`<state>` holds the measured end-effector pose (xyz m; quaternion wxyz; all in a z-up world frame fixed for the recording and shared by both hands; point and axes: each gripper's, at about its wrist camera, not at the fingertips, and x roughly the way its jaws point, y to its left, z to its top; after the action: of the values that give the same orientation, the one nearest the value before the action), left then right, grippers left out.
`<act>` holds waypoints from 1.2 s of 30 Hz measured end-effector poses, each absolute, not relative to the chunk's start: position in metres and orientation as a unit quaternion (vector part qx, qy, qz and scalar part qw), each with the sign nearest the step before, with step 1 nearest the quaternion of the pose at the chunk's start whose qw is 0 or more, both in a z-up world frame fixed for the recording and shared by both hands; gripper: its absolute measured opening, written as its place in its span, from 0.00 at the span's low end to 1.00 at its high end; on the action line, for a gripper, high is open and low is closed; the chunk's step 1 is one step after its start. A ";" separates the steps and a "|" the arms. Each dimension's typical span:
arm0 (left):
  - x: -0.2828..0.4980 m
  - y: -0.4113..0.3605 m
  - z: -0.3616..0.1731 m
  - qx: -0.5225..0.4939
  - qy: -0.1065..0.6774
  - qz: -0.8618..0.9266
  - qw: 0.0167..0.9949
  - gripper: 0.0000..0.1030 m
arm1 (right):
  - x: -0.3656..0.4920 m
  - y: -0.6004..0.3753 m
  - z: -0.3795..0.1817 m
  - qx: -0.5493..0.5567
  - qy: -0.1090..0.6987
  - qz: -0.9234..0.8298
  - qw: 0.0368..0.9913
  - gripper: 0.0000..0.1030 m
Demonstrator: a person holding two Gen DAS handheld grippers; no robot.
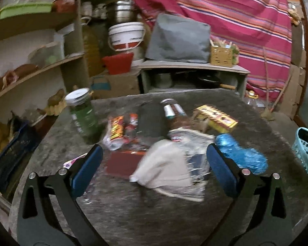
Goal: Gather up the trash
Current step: 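Bring both open tools back over the table, then grasp the white cloth with the left tool while the right tool grasps the blue plastic bag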
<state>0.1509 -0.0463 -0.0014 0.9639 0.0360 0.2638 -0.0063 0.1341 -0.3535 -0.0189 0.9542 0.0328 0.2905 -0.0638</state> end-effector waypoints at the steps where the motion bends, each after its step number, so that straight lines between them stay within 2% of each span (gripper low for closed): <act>1: 0.151 -0.039 -0.004 0.031 0.265 -0.002 0.964 0.95 | 0.140 -0.345 -0.021 0.032 0.293 -0.057 0.954 0.91; 21: 0.177 0.018 -0.032 0.007 0.312 0.033 0.949 0.95 | 0.187 -0.286 -0.033 0.029 0.310 -0.048 0.949 0.94; 33: 0.198 -0.004 -0.049 0.002 0.338 -0.029 0.941 0.94 | 0.194 -0.290 -0.045 0.035 0.333 -0.055 0.941 0.94; 36: 0.202 -0.012 -0.053 0.002 0.345 -0.045 0.938 0.87 | 0.198 -0.287 -0.047 0.032 0.337 -0.054 0.939 0.94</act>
<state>0.2021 -0.0115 -0.0531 0.9376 0.0022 0.3447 -0.0454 0.1981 -0.2875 -0.0467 0.9394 0.0315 0.3372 -0.0536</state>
